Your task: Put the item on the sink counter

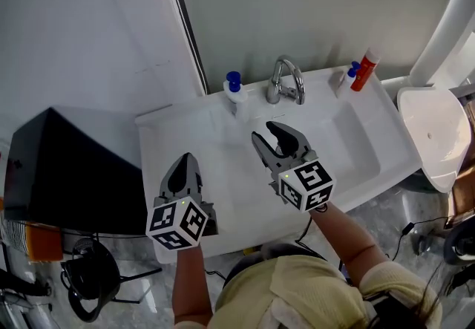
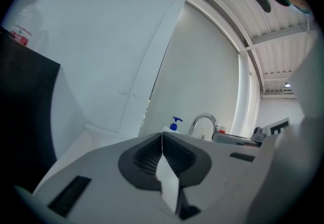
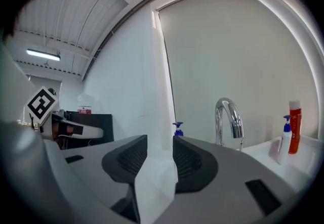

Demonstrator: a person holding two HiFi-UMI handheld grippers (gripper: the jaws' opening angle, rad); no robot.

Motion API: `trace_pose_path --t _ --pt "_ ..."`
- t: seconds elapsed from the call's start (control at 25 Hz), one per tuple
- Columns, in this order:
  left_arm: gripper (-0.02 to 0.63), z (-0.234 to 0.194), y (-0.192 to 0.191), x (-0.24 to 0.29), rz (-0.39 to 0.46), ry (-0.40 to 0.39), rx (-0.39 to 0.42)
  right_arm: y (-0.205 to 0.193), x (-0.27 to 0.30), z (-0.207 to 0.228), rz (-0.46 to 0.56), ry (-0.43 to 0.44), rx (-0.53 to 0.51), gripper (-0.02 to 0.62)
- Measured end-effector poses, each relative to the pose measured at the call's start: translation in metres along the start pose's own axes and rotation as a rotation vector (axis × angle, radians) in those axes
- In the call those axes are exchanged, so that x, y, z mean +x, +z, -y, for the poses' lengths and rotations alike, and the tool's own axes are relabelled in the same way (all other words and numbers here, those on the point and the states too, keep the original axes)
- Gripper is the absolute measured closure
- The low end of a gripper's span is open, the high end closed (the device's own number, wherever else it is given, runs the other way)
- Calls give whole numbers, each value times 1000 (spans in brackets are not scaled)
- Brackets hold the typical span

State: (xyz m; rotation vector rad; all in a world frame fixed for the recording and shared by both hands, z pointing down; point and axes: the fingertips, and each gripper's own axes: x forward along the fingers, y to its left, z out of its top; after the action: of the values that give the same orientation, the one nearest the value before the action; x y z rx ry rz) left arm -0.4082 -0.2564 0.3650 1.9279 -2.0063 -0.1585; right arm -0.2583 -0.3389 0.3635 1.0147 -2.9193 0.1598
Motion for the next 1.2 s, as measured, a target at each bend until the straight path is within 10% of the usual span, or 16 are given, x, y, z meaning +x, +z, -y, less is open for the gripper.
trace_pose_path --t 1.2 --pt "569 6 -24 -38 -28 19 102 -36 -54 -13 -137 -30 100 523"
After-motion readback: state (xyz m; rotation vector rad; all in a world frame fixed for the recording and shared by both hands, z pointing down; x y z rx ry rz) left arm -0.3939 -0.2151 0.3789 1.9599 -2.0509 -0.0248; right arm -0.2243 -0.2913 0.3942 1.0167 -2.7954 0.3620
